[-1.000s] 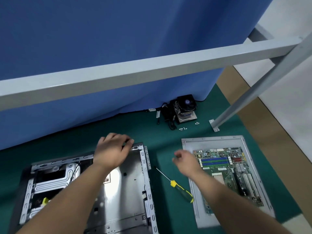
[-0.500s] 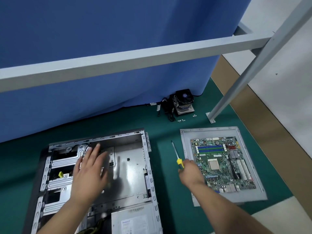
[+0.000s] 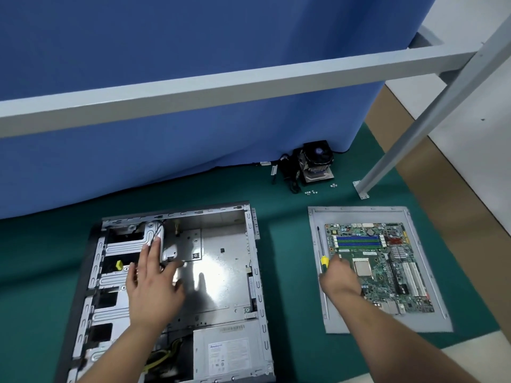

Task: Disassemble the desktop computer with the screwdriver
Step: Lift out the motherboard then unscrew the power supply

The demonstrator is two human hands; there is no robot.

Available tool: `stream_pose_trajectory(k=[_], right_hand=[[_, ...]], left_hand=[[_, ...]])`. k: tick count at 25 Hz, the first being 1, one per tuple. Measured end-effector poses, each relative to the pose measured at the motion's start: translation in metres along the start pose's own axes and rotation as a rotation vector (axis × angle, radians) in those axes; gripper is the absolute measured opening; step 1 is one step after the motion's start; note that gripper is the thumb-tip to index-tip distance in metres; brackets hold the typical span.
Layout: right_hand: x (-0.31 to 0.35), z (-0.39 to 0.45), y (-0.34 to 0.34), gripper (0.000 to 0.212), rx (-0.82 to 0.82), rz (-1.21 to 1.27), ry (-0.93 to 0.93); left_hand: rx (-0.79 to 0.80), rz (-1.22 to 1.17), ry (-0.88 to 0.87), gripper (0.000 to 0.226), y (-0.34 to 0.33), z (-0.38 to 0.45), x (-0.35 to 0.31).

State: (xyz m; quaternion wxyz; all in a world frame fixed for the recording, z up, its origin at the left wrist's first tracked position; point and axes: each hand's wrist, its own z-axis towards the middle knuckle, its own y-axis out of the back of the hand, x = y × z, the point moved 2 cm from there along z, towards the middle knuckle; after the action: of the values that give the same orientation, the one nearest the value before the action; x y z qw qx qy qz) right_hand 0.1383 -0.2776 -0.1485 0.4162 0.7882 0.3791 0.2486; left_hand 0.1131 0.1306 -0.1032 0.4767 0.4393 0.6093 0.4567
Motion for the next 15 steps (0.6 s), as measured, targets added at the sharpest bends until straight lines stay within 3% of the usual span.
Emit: stream_pose_trajectory(k=[6,9,12,15], right_hand=[[0.02,-0.021,0.013,0.057,-0.011,-0.097,0.105],[0.075,-0.052,0.034,0.056,-0.036,0.124,0.474],[0.133,-0.089,0.046,0.065,0.019,0.264,0.771],[0.164,-0.102,0.036,0.071,0.066,-0.102,0.871]], left_hand=[[-0.023,0.012,-0.004,0.041,-0.001,0.0,0.002],[-0.06,-0.065,-0.026,0.045,0.001,-0.001,0.003],[-0.092,-0.229,-0.035,0.068,0.009,-0.005,0.005],[-0.061,-0.234,0.047,0.1,0.013,-0.021,0.011]])
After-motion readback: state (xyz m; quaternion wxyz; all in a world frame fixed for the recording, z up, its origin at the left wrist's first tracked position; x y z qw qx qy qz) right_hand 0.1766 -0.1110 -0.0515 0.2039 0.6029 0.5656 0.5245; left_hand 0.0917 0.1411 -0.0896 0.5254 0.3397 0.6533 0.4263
